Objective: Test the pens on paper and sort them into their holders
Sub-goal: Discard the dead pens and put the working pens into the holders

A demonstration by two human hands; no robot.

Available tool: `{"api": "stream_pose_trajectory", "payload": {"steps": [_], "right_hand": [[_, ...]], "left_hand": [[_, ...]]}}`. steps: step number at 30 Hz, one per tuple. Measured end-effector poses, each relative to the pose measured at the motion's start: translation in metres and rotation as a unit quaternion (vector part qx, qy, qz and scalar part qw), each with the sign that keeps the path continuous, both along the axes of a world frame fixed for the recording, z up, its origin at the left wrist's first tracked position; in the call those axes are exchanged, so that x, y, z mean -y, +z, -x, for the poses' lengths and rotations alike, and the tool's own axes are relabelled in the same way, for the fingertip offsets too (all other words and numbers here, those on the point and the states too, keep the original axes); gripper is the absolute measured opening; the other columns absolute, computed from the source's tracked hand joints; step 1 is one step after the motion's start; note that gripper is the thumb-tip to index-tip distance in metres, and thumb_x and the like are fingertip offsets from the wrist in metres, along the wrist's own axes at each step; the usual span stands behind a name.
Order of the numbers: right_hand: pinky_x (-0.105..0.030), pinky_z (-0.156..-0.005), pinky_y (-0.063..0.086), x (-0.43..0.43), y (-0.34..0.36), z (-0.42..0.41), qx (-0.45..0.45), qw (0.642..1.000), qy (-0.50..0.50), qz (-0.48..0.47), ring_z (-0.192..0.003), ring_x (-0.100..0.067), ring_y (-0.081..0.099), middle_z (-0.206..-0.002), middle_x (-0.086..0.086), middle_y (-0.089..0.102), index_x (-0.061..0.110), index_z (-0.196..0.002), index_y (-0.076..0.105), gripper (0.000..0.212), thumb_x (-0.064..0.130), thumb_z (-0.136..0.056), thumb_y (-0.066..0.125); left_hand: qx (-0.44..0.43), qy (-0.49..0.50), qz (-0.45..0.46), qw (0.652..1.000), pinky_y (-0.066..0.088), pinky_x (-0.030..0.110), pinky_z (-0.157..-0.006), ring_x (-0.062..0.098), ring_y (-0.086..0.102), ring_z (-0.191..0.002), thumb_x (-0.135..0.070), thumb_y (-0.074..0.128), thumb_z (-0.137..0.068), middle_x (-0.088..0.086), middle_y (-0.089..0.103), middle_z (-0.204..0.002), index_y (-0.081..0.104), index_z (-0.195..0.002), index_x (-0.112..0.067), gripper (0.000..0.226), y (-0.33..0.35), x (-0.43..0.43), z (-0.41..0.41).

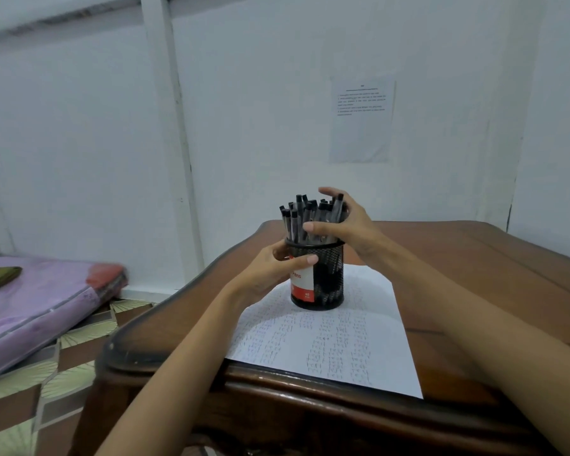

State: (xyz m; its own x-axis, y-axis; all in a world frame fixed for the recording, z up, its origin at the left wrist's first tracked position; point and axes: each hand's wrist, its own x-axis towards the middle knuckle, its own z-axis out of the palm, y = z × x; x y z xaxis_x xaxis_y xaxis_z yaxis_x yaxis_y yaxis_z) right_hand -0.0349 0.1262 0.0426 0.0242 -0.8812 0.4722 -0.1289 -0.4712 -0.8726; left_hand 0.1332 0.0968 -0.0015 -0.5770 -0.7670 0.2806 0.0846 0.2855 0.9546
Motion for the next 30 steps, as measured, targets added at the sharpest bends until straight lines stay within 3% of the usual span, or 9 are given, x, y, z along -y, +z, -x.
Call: {"api": "stream_pose_trajectory", "payload": {"steps": [4, 9, 13, 15, 18, 21, 25, 27, 30], "right_hand": [[-0.035, -0.09, 0.051, 0.0, 0.005, -0.001, 0.033, 0.999, 0.019, 0.01, -0.1, -0.024, 0.063, -0.108, -0.009, 0.064, 0.023, -0.123, 0.051, 0.076, 0.021, -0.053, 0.08], [-0.039, -0.095, 0.049, 0.003, 0.006, 0.004, 0.044, 0.998, 0.054, -0.004, -0.101, -0.022, 0.063, -0.109, -0.005, 0.064, 0.024, -0.124, 0.049, 0.072, 0.024, -0.057, 0.076], [-0.032, -0.098, 0.041, -0.002, 0.015, 0.016, -0.16, 0.982, 0.067, -0.069, -0.121, -0.024, 0.052, -0.127, -0.005, 0.054, 0.025, -0.14, 0.033, 0.097, 0.024, -0.056, 0.082], [-0.031, -0.1, 0.035, -0.004, 0.024, 0.024, -0.214, 0.972, 0.056, -0.084, -0.132, -0.024, 0.039, -0.144, -0.006, 0.037, 0.028, -0.147, 0.019, 0.113, 0.029, -0.057, 0.087], [-0.029, -0.104, 0.03, -0.013, 0.035, 0.02, -0.174, 0.983, -0.028, 0.054, -0.135, -0.01, 0.029, -0.152, 0.004, 0.026, 0.03, -0.145, 0.028, 0.086, 0.048, -0.073, 0.072], [-0.022, -0.099, 0.042, -0.02, 0.034, -0.001, -0.203, 0.954, -0.051, 0.213, -0.117, -0.004, 0.05, -0.128, 0.003, 0.058, 0.018, -0.122, 0.061, 0.033, 0.033, -0.096, 0.047], [-0.035, -0.074, 0.053, -0.014, 0.019, -0.012, -0.366, 0.869, -0.137, 0.303, -0.096, -0.011, 0.065, -0.099, 0.003, 0.073, 0.015, -0.099, 0.074, 0.055, 0.048, -0.091, 0.031], [-0.039, -0.072, 0.052, -0.012, 0.018, -0.011, -0.363, 0.872, -0.141, 0.297, -0.094, -0.011, 0.065, -0.094, 0.003, 0.074, 0.012, -0.093, 0.075, 0.061, 0.053, -0.089, 0.03], [-0.036, -0.092, 0.045, -0.015, 0.019, -0.011, -0.276, 0.906, -0.142, 0.287, -0.111, -0.006, 0.05, -0.114, 0.009, 0.067, 0.019, -0.094, 0.073, 0.047, 0.054, -0.083, 0.045]], "left_hand": [[0.005, -0.003, 0.003, 1.0, 0.052, 0.023, -0.082, 0.016, 0.063, -0.107, -0.021, 0.079, -0.07, -0.001, 0.068, -0.112, 0.061, -0.114, -0.022, 0.048, 0.0, 0.002, 0.001], [0.012, 0.007, 0.022, 1.0, 0.05, 0.031, -0.092, 0.018, 0.061, -0.11, -0.034, 0.079, -0.059, 0.003, 0.067, -0.116, 0.063, -0.113, -0.022, 0.059, -0.001, 0.003, 0.001], [0.015, 0.0, 0.026, 1.0, 0.05, 0.031, -0.092, 0.018, 0.062, -0.109, -0.033, 0.079, -0.059, 0.003, 0.067, -0.115, 0.063, -0.11, -0.024, 0.054, -0.001, 0.002, 0.002], [0.017, -0.001, 0.026, 1.0, 0.05, 0.031, -0.093, 0.018, 0.061, -0.11, -0.034, 0.079, -0.058, 0.003, 0.067, -0.116, 0.063, -0.111, -0.024, 0.056, -0.002, 0.002, 0.001], [0.021, -0.001, 0.023, 1.0, 0.048, 0.033, -0.096, 0.019, 0.06, -0.112, -0.034, 0.079, -0.059, 0.003, 0.065, -0.119, 0.062, -0.114, -0.022, 0.059, -0.002, 0.004, 0.001], [0.019, -0.001, 0.023, 1.0, 0.047, 0.035, -0.097, 0.02, 0.06, -0.113, -0.032, 0.079, -0.062, 0.004, 0.064, -0.12, 0.061, -0.116, -0.02, 0.057, -0.003, 0.005, 0.002], [0.017, -0.001, 0.026, 1.0, 0.049, 0.033, -0.095, 0.022, 0.06, -0.112, -0.03, 0.078, -0.064, 0.01, 0.063, -0.12, 0.059, -0.117, -0.014, 0.059, -0.003, 0.003, 0.001], [0.015, -0.003, 0.025, 1.0, 0.05, 0.031, -0.092, 0.02, 0.061, -0.111, -0.027, 0.078, -0.066, 0.009, 0.064, -0.119, 0.059, -0.118, -0.016, 0.056, -0.002, 0.002, 0.001], [0.013, -0.003, 0.023, 1.0, 0.05, 0.031, -0.093, 0.019, 0.06, -0.112, -0.028, 0.078, -0.066, 0.005, 0.065, -0.119, 0.059, -0.117, -0.02, 0.055, -0.002, 0.003, 0.001]]}}
